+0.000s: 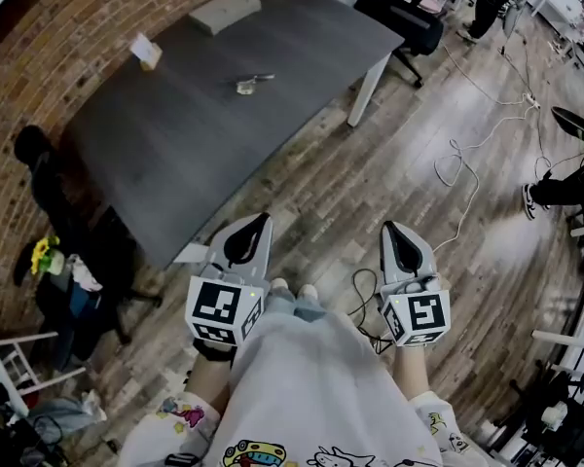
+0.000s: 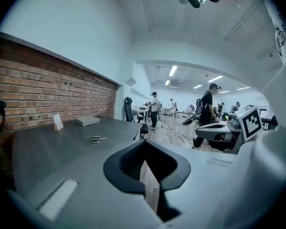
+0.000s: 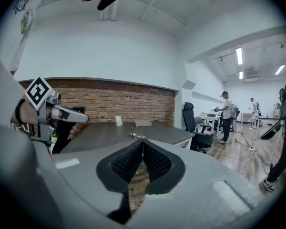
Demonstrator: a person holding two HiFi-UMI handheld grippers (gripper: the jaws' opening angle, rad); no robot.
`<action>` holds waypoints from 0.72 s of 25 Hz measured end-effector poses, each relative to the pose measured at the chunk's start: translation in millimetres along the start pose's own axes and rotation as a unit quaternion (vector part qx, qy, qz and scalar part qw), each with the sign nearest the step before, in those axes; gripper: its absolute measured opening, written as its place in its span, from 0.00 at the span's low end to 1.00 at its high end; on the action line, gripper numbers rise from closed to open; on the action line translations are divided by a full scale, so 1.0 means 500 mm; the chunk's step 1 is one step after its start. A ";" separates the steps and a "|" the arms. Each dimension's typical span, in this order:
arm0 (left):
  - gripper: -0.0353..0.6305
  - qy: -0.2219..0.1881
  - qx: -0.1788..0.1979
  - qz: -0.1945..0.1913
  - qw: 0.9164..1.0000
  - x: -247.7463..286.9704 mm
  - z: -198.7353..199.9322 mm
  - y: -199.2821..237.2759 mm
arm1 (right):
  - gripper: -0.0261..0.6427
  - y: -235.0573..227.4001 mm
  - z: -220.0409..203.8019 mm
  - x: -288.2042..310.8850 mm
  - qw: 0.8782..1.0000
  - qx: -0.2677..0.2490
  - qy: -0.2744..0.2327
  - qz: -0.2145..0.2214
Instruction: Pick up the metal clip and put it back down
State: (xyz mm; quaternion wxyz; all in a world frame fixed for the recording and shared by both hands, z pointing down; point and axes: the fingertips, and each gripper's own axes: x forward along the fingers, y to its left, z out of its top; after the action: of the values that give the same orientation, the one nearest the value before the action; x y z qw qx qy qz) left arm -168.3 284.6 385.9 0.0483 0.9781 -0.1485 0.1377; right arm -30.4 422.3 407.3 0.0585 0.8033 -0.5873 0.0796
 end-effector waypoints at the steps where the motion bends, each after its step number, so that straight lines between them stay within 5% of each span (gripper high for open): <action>1: 0.08 -0.002 0.000 0.003 1.000 -0.001 0.000 0.000 | 0.06 -0.004 0.000 -0.001 1.000 0.002 -0.002 0.002; 18: 0.28 -0.011 -0.008 0.024 1.000 0.036 0.003 0.024 | 0.27 -0.042 0.010 0.038 0.998 0.041 -0.023 0.043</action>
State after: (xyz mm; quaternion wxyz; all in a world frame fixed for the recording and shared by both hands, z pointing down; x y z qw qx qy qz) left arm -155.2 268.3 390.2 0.0509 0.9752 -0.1740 0.1271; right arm -4.3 410.2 406.0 0.0086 0.7806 -0.6188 0.0880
